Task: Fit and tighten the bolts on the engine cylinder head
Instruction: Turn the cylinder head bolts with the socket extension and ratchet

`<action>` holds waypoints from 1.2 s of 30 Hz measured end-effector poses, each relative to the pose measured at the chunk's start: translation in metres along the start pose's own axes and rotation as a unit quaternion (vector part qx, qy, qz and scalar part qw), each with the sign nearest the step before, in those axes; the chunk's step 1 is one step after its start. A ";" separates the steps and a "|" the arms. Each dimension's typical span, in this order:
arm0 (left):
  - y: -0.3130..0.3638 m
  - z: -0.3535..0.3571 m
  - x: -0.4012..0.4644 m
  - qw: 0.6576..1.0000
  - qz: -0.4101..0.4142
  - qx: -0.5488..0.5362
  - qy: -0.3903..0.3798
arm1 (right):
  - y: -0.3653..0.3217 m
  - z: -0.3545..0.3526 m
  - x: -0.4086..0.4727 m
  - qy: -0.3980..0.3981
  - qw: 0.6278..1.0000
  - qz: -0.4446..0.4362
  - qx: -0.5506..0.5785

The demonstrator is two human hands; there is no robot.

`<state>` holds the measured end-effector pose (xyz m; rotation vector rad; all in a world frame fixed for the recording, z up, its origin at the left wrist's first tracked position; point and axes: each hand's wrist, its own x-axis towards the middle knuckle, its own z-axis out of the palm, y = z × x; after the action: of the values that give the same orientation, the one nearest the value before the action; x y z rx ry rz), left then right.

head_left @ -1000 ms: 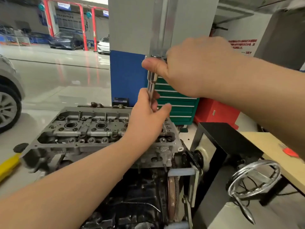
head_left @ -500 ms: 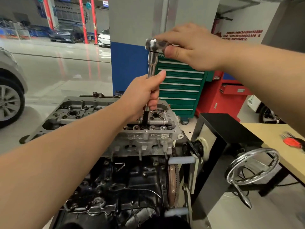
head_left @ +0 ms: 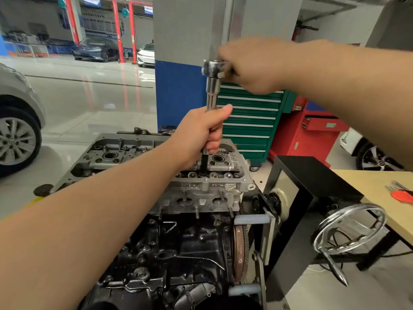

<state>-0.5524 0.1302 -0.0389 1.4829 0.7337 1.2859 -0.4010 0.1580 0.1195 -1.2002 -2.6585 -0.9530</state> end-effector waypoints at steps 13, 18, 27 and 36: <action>-0.004 0.019 0.001 0.995 0.008 0.014 0.098 | -0.003 0.002 -0.050 0.064 0.994 0.070 -0.053; -0.002 0.025 0.002 0.987 0.007 0.027 0.158 | -0.023 0.017 -0.004 0.039 0.991 0.070 0.106; -0.006 0.023 0.009 0.973 0.044 0.112 0.195 | -0.022 -0.017 -0.065 0.061 0.978 0.102 -0.170; -0.004 0.031 0.006 0.982 0.005 0.045 0.181 | -0.011 0.026 -0.010 0.033 0.986 0.077 0.147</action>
<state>-0.5206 0.1277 -0.0383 1.3369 1.0333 1.5699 -0.3969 0.1603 0.0896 -1.2562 -2.4985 -0.5425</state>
